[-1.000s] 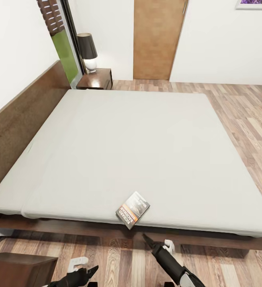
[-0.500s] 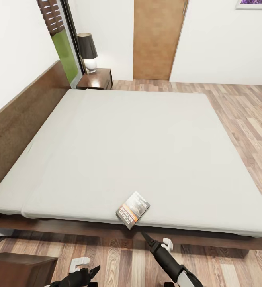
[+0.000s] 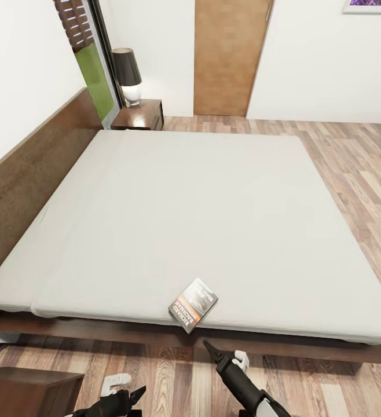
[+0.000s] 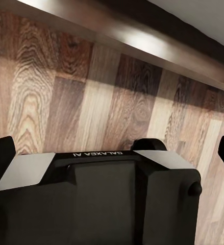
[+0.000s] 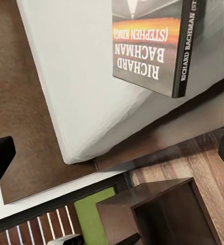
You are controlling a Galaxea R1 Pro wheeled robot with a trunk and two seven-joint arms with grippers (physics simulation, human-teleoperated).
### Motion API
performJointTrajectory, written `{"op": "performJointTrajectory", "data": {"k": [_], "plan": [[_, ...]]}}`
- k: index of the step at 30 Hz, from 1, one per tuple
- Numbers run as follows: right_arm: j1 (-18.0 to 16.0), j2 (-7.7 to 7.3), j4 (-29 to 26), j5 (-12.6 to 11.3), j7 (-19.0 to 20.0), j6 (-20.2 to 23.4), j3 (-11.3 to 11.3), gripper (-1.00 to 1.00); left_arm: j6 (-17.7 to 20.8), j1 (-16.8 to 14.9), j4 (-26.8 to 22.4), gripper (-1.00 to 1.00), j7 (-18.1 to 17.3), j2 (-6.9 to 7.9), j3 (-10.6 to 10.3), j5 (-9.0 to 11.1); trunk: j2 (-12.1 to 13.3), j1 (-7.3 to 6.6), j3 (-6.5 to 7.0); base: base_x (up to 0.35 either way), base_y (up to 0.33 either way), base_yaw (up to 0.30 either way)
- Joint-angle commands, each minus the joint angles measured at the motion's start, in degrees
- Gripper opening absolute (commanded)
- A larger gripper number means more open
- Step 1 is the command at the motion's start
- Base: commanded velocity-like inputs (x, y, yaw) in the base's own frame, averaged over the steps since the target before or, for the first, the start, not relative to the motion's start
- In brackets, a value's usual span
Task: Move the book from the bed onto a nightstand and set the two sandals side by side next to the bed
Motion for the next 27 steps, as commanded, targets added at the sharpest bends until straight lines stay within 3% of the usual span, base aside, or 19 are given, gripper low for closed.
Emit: {"op": "performJointTrajectory", "data": {"k": [1,3,5,6,10,27], "plan": [[0.0,0.01,0.0,-0.6,0.0,0.5,0.0,1.00,-0.1,0.0,0.1,1.00,-0.3,0.01,0.4,-0.2,0.0,0.01,-0.04,0.000,0.000,0.000],[0.0,0.01,0.0,-2.0,0.0,0.5,0.0,1.00,-0.1,0.0,0.1,1.00,-0.3,-0.01,0.4,-0.2,0.0,0.01,-0.04,0.000,0.000,0.000],[0.0,0.00,0.0,-5.1,-0.1,0.4,0.0,1.00,-0.1,0.0,0.1,1.00,-0.3,0.00,0.4,-0.2,0.0,0.01,-0.04,0.000,0.000,0.000],[0.0,0.00,0.0,-8.7,-0.1,-0.4,0.0,1.00,-0.1,0.0,0.1,1.00,-0.3,0.01,0.4,-0.2,0.0,0.01,-0.04,0.000,0.000,0.000],[0.0,-0.06,0.1,-13.2,-0.2,-3.6,0.0,1.00,-0.1,0.0,0.1,1.00,-0.3,-0.02,0.4,-0.2,0.0,0.01,-0.04,0.000,0.000,0.000],[0.0,0.00,1.2,-14.4,-0.3,-4.1,0.0,1.00,-0.1,0.0,0.2,1.00,-0.1,-0.42,0.5,-0.1,0.0,0.01,-0.04,0.000,0.000,0.000]]}}
